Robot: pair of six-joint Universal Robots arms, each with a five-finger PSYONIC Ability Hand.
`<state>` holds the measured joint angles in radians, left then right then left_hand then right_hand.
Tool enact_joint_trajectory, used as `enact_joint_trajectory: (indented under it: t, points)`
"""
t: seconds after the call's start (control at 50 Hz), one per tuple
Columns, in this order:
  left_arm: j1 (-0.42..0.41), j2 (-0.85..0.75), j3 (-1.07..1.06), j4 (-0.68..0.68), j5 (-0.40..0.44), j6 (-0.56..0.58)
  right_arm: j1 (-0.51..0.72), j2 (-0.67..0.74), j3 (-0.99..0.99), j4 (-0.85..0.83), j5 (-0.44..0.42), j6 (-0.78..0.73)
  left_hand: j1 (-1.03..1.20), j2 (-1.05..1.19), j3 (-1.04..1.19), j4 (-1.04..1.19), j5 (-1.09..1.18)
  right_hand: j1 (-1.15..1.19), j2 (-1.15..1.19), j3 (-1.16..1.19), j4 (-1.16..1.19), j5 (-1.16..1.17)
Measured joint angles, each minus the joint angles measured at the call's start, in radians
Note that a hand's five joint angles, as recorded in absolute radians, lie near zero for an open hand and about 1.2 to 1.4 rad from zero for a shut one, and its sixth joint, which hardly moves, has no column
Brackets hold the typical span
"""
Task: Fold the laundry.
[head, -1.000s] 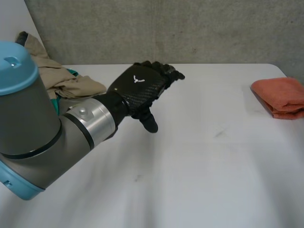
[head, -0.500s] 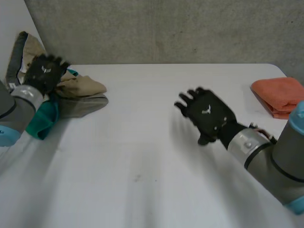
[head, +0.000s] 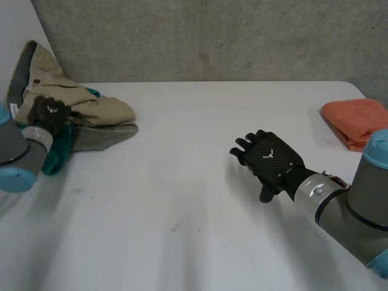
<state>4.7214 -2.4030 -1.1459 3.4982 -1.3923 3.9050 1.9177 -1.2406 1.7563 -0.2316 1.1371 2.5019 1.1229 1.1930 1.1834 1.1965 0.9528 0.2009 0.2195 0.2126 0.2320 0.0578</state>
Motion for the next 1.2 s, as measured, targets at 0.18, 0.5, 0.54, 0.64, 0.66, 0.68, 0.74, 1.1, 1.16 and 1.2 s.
enact_joint_trajectory:
  t: [0.18,0.5,0.54,0.64,0.66,0.68,0.74,1.1,1.16,1.2]
  points:
    - [-0.218,0.309,-0.129,0.008,-0.091,-0.214,-0.032,-0.001,-0.014,0.001,0.029,0.001,0.018,0.002,0.0,0.004,0.041,0.0,0.0,0.0,0.0,0.0]
    - [-0.643,0.485,-0.224,0.003,-0.079,-0.715,-0.081,-0.007,-0.036,-0.006,0.135,0.019,-0.176,-0.185,-0.185,-0.186,-0.143,0.0,0.0,0.0,0.0,0.0]
    - [-0.684,0.443,-0.216,0.004,-0.076,-0.724,-0.086,-0.007,-0.038,-0.006,0.148,0.019,-0.579,-0.597,-0.575,-0.591,-0.528,0.0,0.0,0.0,0.0,0.0]
    - [-0.712,0.397,-0.212,0.005,-0.079,-0.716,-0.092,-0.007,-0.038,-0.004,0.156,0.019,-0.703,-0.772,-0.754,-0.783,-0.718,0.0,0.0,0.0,0.0,0.0]
    - [-0.701,0.391,-0.214,0.005,-0.083,-0.706,-0.093,-0.007,-0.037,-0.003,0.158,0.019,-0.704,-0.785,-0.77,-0.796,-0.736,0.0,0.0,0.0,0.0,0.0]
    - [-0.697,0.39,-0.215,0.005,-0.083,-0.703,-0.094,-0.007,-0.037,-0.003,0.158,0.019,-0.704,-0.785,-0.771,-0.797,-0.737,0.0,0.0,0.0,0.0,0.0]
    - [-0.638,0.399,-0.219,0.005,-0.088,-0.664,-0.094,-0.007,-0.036,-0.002,0.158,0.019,-0.704,-0.785,-0.771,-0.798,-0.737,0.0,0.0,0.0,0.0,0.0]
    - [-0.103,0.115,0.094,-0.018,0.018,-0.302,-0.093,0.003,-0.034,0.002,0.154,0.018,-0.704,-0.79,-0.775,-0.801,-0.74,0.0,0.0,0.0,0.0,0.0]
    - [-0.058,0.005,0.207,-0.049,0.081,-0.3,-0.093,0.009,-0.034,0.001,0.151,0.018,-0.704,-0.79,-0.775,-0.801,-0.74,0.0,0.0,0.0,0.0,0.0]
    - [-0.037,-0.061,0.281,-0.067,0.112,-0.303,-0.094,0.011,-0.034,0.002,0.15,0.018,-0.704,-0.79,-0.775,-0.8,-0.739,0.0,0.0,0.0,0.0,0.0]
